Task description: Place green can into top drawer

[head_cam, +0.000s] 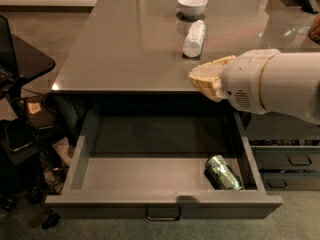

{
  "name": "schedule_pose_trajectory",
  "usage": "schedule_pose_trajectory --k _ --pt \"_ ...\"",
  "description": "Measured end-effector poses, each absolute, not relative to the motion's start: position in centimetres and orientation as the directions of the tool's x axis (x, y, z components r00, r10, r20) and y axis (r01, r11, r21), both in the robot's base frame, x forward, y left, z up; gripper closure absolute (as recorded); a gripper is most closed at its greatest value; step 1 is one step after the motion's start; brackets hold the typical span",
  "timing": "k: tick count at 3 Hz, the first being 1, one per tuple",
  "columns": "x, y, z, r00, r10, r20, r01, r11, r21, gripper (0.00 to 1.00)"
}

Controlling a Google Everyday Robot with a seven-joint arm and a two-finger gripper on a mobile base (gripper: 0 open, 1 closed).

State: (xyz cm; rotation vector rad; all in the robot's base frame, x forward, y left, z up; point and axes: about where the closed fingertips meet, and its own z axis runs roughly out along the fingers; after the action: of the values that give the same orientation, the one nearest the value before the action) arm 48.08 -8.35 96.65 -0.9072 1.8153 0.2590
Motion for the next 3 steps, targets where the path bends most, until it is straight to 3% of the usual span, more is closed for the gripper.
schedule_pose_trajectory --k 2,3 --pt "48.08 -8.35 96.65 -0.171 -0.461 -0.871 -0.686 0.690 -0.231 0.11" --pt "48.08 -8.35 96.65 -0.171 -0.461 -0.871 -0.686 0.690 -0.231 0.00"
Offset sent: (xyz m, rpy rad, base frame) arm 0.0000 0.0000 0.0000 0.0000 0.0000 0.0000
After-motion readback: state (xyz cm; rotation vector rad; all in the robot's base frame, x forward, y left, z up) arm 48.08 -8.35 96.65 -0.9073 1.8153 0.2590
